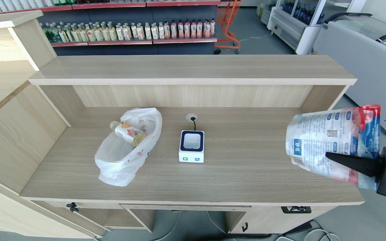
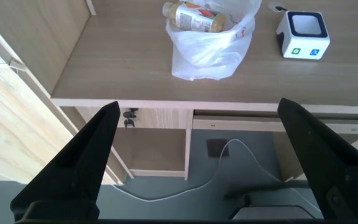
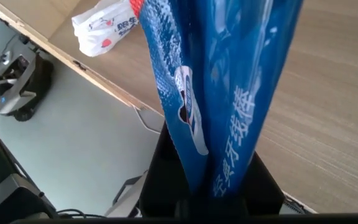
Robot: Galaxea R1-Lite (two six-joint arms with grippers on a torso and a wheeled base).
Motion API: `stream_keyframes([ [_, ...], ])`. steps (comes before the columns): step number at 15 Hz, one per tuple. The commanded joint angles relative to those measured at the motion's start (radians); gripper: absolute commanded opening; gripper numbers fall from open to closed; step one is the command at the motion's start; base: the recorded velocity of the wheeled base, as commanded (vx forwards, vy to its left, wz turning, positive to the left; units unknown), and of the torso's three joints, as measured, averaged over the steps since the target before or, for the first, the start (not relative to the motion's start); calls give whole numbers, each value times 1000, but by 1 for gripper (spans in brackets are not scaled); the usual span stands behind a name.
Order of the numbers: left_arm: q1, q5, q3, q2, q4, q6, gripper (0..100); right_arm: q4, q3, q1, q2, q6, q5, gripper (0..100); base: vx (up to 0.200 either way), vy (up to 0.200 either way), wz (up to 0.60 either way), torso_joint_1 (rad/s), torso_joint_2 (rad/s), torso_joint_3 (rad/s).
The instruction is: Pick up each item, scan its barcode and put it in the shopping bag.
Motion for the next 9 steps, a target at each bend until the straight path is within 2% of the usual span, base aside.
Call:
stream_keyframes([
  [1, 0, 0, 0, 0, 0, 0, 100, 0, -1, 1, 10, -1, -1, 0, 200, 0, 0, 12, 7, 2],
  [5, 0, 0, 0, 0, 0, 0, 100, 0, 8, 3, 11, -1, 1, 0, 0, 0, 0, 0, 0, 0],
  [9, 0, 0, 0, 0, 0, 0, 100, 0, 16, 3, 28, -1, 1, 0, 200, 0, 0, -1, 2, 5],
])
